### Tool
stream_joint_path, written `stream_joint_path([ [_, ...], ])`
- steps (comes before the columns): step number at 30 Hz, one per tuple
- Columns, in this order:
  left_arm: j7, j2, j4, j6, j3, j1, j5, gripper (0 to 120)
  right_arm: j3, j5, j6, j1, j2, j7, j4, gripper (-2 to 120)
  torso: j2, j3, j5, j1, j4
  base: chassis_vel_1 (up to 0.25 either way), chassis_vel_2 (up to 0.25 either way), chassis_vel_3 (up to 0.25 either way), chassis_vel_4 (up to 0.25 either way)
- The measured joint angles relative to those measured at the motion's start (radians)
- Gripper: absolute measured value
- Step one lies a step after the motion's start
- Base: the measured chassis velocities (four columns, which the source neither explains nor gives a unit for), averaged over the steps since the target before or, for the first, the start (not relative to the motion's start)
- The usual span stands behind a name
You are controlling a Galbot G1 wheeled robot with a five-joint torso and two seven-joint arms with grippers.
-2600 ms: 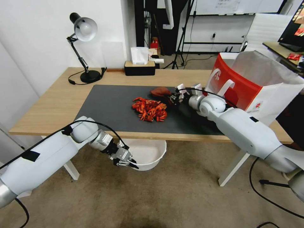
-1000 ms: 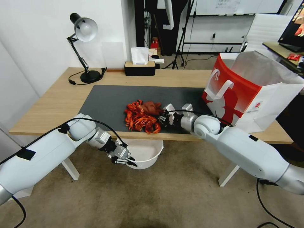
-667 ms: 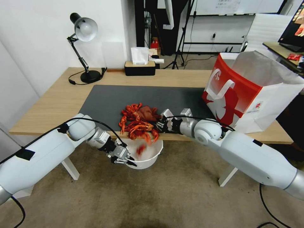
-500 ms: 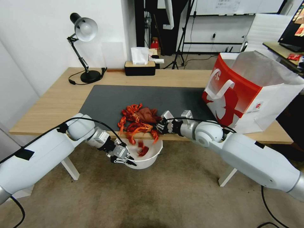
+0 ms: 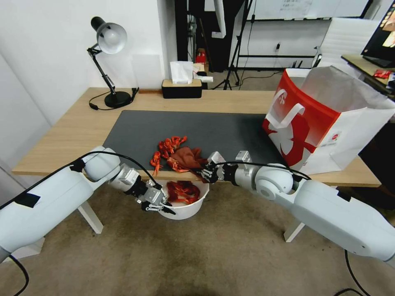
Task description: Sweep shrimp from table into container with towel, then put container into takeout bag.
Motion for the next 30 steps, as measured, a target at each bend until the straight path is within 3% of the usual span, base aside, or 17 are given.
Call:
stream_joint_path([
  [20,0.000,0.002,0.003,-0.001,-0.006,0.003,0.000,0,0.036,-0.005,0.001,-0.048,-0.089,-0.064,0.140,8,0.000,0.000,0.0000,0.000,-0.0001,0.000,0.000,0.000,0.000],
  [30,0.000,0.001,0.004,-0.002,-0.009,0.007,0.001,0,0.152,0.024,0.022,-0.096,-0.100,-0.069,0.167,8,0.000,0.000,0.0002,0.000,-0.0001,0.000,0.000,0.000,0.000],
])
